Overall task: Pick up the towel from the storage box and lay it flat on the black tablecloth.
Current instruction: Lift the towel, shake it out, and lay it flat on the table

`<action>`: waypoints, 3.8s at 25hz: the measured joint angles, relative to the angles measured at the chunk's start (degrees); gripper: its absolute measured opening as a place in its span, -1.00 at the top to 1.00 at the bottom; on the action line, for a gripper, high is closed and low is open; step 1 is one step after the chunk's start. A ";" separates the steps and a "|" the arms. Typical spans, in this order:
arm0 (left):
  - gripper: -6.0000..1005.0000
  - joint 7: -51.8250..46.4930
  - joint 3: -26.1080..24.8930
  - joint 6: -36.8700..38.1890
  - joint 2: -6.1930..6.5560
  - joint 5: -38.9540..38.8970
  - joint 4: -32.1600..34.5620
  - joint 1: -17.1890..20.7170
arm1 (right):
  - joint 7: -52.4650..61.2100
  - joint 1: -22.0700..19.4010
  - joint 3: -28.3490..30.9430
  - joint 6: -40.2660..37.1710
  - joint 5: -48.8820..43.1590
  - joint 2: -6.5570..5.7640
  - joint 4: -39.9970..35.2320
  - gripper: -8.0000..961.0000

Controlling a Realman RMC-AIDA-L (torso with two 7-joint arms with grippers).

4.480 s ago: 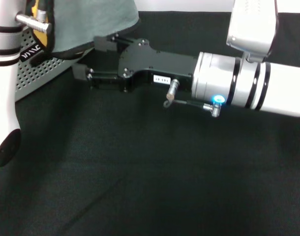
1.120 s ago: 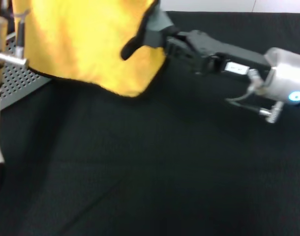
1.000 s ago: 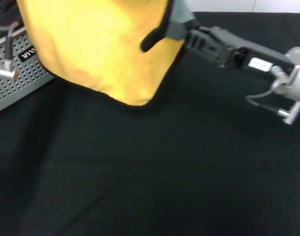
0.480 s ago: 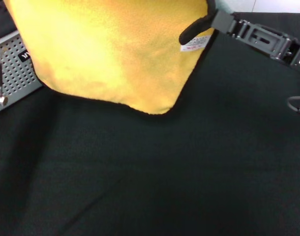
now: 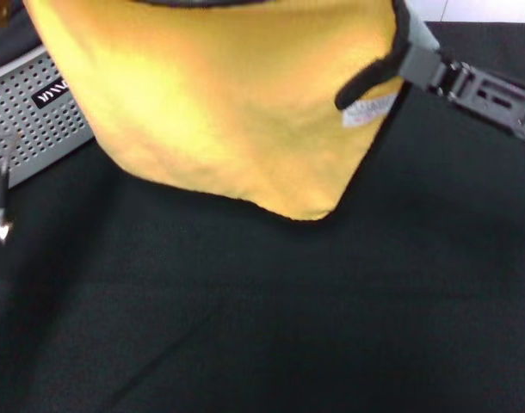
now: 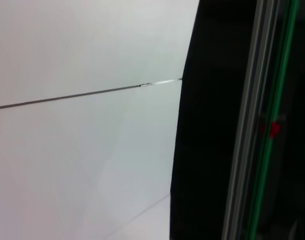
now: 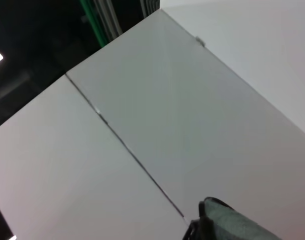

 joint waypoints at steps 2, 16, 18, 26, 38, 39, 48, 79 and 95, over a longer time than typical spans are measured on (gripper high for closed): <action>0.96 0.11 -0.19 1.31 0.08 1.29 -0.37 1.52 | 0.01 -1.82 0.00 0.15 -0.87 -0.39 -2.31 0.95; 0.96 4.18 0.22 12.19 0.00 9.57 -4.83 9.20 | 1.62 -14.51 -0.59 0.84 -6.73 -1.56 -14.11 0.95; 0.96 5.40 0.49 12.46 -0.22 12.02 -5.63 9.34 | 1.61 -14.91 -0.60 0.99 -8.63 -1.21 -14.29 0.95; 0.96 9.90 5.65 13.29 -0.62 14.69 -7.02 10.31 | 0.86 -15.33 -4.34 1.38 -10.82 0.17 -15.15 0.95; 0.96 8.33 7.27 13.94 -0.11 16.30 -3.98 16.91 | 0.90 -18.29 -8.72 1.91 -11.13 0.19 -20.09 0.95; 0.96 8.09 7.36 13.93 -0.11 16.33 -4.41 17.22 | 1.03 -18.49 -8.64 1.93 -11.00 0.15 -19.73 0.95; 0.96 8.64 7.83 13.24 -0.87 14.24 -16.40 10.32 | 1.06 -14.13 -3.65 1.77 -9.92 0.77 -2.77 0.94; 0.95 4.08 8.80 -21.71 -1.10 6.04 -19.89 -7.31 | 7.30 1.86 3.92 -22.16 -10.62 0.72 17.58 0.94; 0.95 3.14 8.80 -32.11 -1.10 2.54 -19.73 -10.92 | 10.53 3.40 3.83 -33.12 -10.48 1.68 17.64 0.94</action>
